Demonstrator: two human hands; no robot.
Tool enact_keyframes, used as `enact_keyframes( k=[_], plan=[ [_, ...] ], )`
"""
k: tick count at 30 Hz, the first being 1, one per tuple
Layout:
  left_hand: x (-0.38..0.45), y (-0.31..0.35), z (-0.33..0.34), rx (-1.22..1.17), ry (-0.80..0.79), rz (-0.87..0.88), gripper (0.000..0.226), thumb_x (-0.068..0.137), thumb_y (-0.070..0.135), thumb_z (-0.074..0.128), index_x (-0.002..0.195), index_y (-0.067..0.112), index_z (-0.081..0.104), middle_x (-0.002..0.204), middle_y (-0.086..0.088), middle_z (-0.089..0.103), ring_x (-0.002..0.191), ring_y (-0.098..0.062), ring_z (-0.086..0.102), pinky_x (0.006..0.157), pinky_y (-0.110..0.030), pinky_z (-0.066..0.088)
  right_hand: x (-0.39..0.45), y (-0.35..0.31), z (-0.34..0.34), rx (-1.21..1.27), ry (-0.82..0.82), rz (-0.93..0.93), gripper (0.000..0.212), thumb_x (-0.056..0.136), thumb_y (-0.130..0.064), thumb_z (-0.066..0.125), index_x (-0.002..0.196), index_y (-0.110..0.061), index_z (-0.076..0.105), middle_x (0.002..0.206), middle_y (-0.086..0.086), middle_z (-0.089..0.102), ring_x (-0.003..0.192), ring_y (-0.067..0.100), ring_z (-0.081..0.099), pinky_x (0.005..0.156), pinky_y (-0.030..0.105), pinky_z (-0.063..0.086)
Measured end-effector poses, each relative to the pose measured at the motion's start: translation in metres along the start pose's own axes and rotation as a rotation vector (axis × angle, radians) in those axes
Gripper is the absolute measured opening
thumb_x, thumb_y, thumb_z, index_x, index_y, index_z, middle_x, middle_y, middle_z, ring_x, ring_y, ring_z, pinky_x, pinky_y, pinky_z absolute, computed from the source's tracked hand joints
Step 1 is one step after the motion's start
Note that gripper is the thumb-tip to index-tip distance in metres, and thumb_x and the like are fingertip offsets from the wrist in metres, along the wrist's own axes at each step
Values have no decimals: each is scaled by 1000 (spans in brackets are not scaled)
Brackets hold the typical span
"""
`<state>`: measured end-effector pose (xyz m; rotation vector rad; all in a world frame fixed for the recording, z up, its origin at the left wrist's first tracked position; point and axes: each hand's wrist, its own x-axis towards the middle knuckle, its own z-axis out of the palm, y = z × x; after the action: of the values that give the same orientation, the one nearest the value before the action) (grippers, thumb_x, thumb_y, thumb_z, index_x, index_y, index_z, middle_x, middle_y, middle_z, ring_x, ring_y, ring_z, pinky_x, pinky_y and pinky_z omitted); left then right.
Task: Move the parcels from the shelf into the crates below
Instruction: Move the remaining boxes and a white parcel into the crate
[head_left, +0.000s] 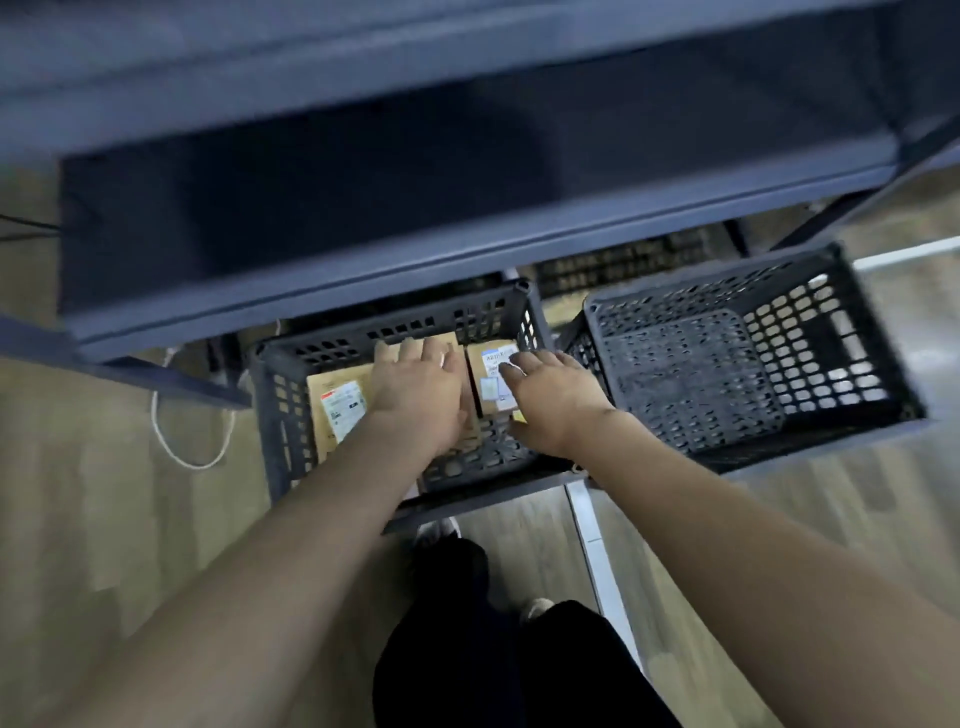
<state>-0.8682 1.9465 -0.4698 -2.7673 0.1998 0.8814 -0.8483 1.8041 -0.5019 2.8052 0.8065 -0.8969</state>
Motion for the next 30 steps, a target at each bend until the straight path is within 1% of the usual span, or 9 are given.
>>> enact_keyframes(
  k=[2, 4, 7, 11, 13, 17, 22, 27, 30],
  plan=[
    [-48, -14, -44, -92, 53, -24, 60, 94, 46, 42, 143, 16, 28, 146, -8, 32, 134, -28, 29, 110, -46, 20, -39, -8, -44, 71, 59, 26, 61, 92, -36, 54, 143, -13, 32, 146, 6, 34, 136, 25, 29, 112, 36, 21],
    [-92, -27, -82, -181, 137, -53, 52, 95, 45, 41, 138, 17, 35, 141, -7, 37, 130, -26, 33, 107, -42, 25, -72, -17, -84, 135, 112, 53, 63, 92, -37, 54, 145, -14, 30, 147, 5, 34, 135, 26, 30, 111, 36, 25],
    [-151, -42, -129, -292, 244, -108, 50, 96, 43, 39, 140, 19, 36, 140, -5, 38, 129, -25, 36, 104, -38, 29, -117, -30, -139, 210, 202, 61, 67, 91, -38, 55, 147, -12, 29, 149, 6, 34, 137, 26, 29, 112, 36, 24],
    [-206, -60, -165, -433, 358, -171, 50, 97, 41, 38, 142, 19, 34, 148, -4, 32, 135, -23, 29, 108, -37, 26, -163, -40, -197, 247, 332, 72, 68, 91, -37, 56, 146, -8, 29, 147, 8, 36, 137, 26, 30, 112, 33, 22],
    [-226, -67, -177, -509, 425, -215, 51, 97, 41, 39, 143, 18, 34, 150, -3, 32, 137, -22, 28, 109, -36, 24, -179, -44, -218, 262, 388, 71, 69, 91, -35, 58, 147, -6, 28, 148, 10, 36, 137, 26, 30, 114, 33, 21],
    [-249, -76, -199, -588, 554, -238, 51, 96, 38, 44, 142, 17, 38, 147, -3, 36, 136, -21, 30, 110, -36, 23, -202, -52, -252, 279, 499, 71, 71, 90, -33, 60, 148, -6, 28, 151, 8, 33, 141, 24, 26, 116, 31, 15],
    [-257, -96, -229, -574, 646, -193, 52, 97, 39, 43, 144, 18, 35, 150, -3, 32, 138, -20, 27, 112, -36, 20, -214, -62, -293, 237, 637, 45, 73, 88, -30, 65, 146, -4, 31, 148, 10, 38, 139, 26, 31, 115, 32, 19],
    [-258, -121, -253, -531, 718, -167, 52, 97, 37, 42, 144, 17, 33, 148, -4, 33, 136, -22, 28, 110, -35, 22, -214, -69, -320, 225, 712, 43, 74, 89, -34, 63, 148, -6, 28, 151, 8, 34, 141, 24, 27, 115, 31, 18],
    [-255, -130, -264, -526, 738, -149, 52, 97, 37, 43, 144, 17, 33, 147, -2, 34, 135, -21, 30, 109, -33, 23, -206, -72, -336, 224, 732, 8, 74, 90, -34, 62, 148, -6, 26, 152, 8, 32, 142, 23, 25, 116, 31, 17]
  ],
)
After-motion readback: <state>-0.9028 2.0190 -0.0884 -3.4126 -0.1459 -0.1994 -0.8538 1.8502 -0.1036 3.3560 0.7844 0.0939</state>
